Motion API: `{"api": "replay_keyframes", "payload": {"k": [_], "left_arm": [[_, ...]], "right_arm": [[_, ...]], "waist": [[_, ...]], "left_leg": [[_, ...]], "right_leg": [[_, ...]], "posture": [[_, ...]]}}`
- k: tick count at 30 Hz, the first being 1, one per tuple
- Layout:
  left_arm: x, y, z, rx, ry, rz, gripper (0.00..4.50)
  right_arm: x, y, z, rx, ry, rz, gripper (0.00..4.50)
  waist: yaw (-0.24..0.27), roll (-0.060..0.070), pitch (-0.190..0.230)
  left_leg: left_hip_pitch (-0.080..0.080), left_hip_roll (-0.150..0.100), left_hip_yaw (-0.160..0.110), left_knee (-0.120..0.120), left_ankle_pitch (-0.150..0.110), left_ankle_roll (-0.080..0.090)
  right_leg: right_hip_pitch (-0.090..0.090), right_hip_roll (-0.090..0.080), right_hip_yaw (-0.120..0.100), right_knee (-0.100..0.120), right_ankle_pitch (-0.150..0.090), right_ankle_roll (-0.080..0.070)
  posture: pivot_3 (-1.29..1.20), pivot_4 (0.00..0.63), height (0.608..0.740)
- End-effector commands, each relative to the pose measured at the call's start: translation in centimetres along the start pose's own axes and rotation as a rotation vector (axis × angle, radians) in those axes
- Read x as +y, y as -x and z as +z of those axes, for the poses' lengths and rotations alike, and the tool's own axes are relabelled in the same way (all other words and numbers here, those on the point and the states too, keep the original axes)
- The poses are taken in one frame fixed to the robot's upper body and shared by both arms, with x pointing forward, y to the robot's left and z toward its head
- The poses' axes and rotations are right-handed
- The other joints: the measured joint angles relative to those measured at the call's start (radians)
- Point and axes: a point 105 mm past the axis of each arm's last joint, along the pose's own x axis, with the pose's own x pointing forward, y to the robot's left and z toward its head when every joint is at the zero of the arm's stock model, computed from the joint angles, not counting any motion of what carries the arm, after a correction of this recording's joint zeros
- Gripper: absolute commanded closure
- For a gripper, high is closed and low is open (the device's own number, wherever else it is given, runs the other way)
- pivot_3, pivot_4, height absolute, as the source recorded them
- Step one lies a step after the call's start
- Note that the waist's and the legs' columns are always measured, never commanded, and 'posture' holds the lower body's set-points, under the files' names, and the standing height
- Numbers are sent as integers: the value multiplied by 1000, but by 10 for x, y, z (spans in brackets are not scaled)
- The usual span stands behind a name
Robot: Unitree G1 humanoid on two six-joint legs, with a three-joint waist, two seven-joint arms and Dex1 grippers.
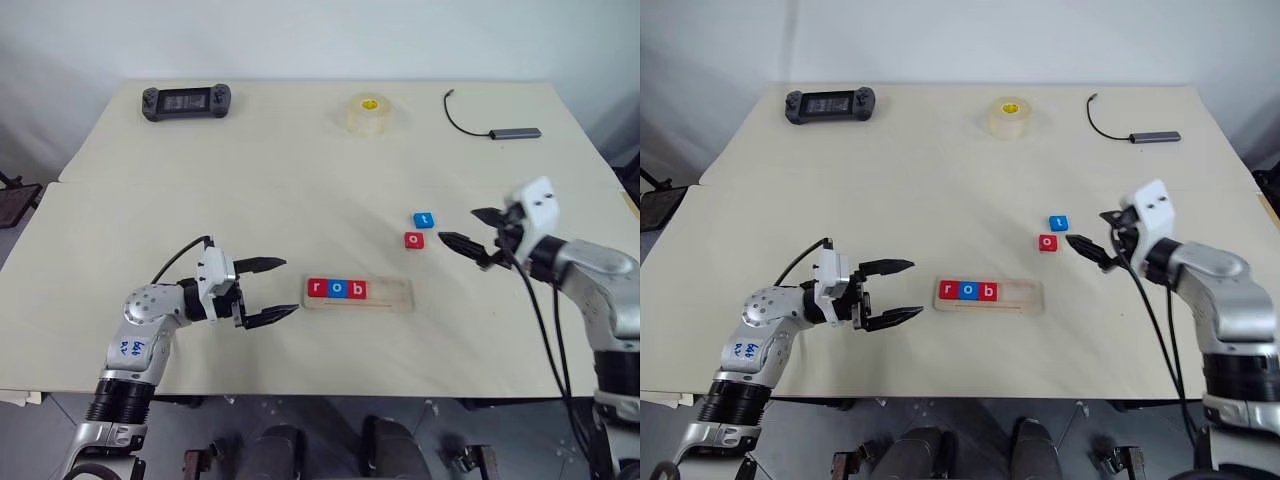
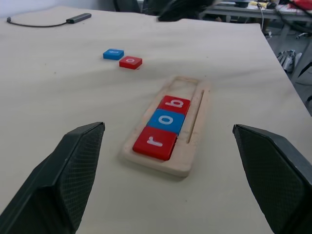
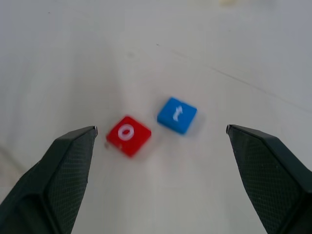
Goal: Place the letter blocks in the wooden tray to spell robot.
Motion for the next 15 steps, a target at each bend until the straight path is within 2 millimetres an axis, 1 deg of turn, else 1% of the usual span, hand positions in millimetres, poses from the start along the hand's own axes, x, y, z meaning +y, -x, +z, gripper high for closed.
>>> {"api": "replay_keyframes", "payload": {"k": [1,3,5,9,15], "left_arm": [[-3,-4,8,-20,-37,-1,0],[-3,-6,8,-23,-39,2,0],[-4,-6,9,-25,-40,5,0],[-4,-5,9,-29,-41,21,0],[-5,-4,8,-27,-38,29,0]], "right_arm": [[-5,-17,-3,79,6,-50,56],[-4,-24,-1,88,-19,-44,56],[-4,-28,1,102,-9,-45,56],[-5,-30,1,132,-19,-54,56],[-1,-31,2,151,-36,-38,56]], "waist": [[1,0,0],[1,0,0],[1,0,0],[-3,0,0],[-4,0,0]], "left_leg": [[0,-1,0,0,0,0],[-1,-1,-1,0,0,0],[-1,-1,0,0,0,0],[-1,-1,0,-1,0,0],[-1,-1,0,-1,0,0]], "right_leg": [[0,0,0,0,0,0],[0,0,0,0,0,0],[-1,0,0,0,0,0],[-1,0,0,0,0,0],[-1,0,0,0,0,0]], "posture": [[0,150,740],[0,150,740],[0,150,740],[0,150,740],[0,150,740]]}}
